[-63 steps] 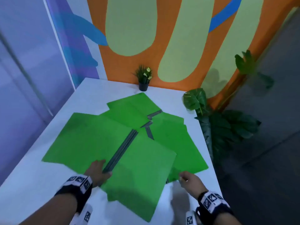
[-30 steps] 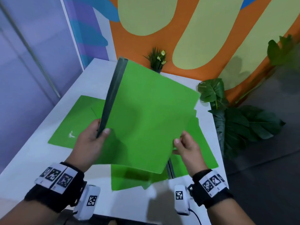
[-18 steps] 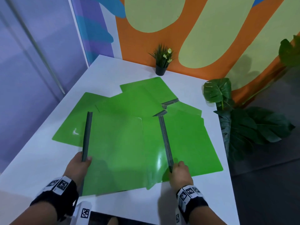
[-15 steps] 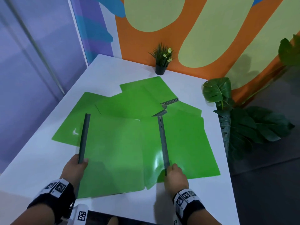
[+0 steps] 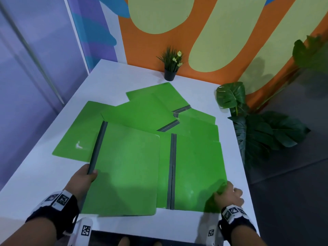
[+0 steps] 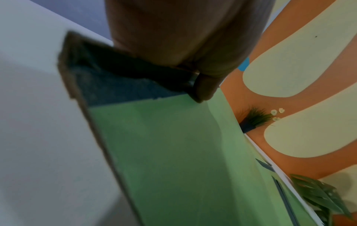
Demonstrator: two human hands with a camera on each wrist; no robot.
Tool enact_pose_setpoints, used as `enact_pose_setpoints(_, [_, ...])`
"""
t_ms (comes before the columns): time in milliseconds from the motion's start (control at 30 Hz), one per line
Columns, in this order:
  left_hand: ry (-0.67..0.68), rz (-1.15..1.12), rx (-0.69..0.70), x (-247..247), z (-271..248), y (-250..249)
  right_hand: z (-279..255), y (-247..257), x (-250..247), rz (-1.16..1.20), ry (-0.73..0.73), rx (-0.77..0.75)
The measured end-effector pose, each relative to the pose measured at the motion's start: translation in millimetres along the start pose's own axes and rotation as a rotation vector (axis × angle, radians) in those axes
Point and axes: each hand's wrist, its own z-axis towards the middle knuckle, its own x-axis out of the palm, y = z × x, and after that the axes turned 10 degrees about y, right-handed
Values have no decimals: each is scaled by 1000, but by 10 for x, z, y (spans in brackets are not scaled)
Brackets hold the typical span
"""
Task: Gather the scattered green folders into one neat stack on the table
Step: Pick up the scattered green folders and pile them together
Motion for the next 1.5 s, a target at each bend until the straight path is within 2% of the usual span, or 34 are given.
enact_pose_setpoints(167, [51, 78, 5, 147, 45, -34, 8, -43, 153, 63, 70, 56])
enact_pose_setpoints(300, [18, 178, -15, 160, 32, -38, 61, -106, 252, 168, 131, 56])
enact_pose_setpoints(467, [-13, 192, -16, 33, -41, -73, 62, -78, 72, 488, 57, -204])
enact_pose_setpoints(567, [-76, 168, 97, -66, -132, -291, -81, 61, -221, 704, 11, -373])
enact_pose_setpoints(767, [-288, 92, 416, -423, -410, -898, -592, 386, -1205, 943, -139, -709])
enact_pose_setpoints(833, [-351, 101, 479, -461, -465, -1035, -783, 435, -1465, 994, -172, -803])
enact_pose_setpoints(933, [-458, 92, 560, -417, -530, -1202, -1028, 473, -1739, 1078, -210, -863])
enact_pose_setpoints(1033, [-532, 143, 685, -251, -702, -1402, -1123, 481, -1804, 1133, -201, -880])
enact_pose_setpoints(1166, [-460, 121, 733, 59, -962, -1621, -1110, 617, -1553, 1141, -89, -865])
enact_pose_setpoints(1266, [-248, -28, 664, 236, -1028, -1604, -1017, 802, -1116, 1151, 53, -780])
enact_pose_setpoints(1366, [-84, -120, 544, 324, -863, -1485, -977, 1012, -764, 1156, 207, -683])
enact_pose_setpoints(1500, [-32, -183, 447, 176, -406, -1194, -955, 1286, -373, 1003, 311, -682])
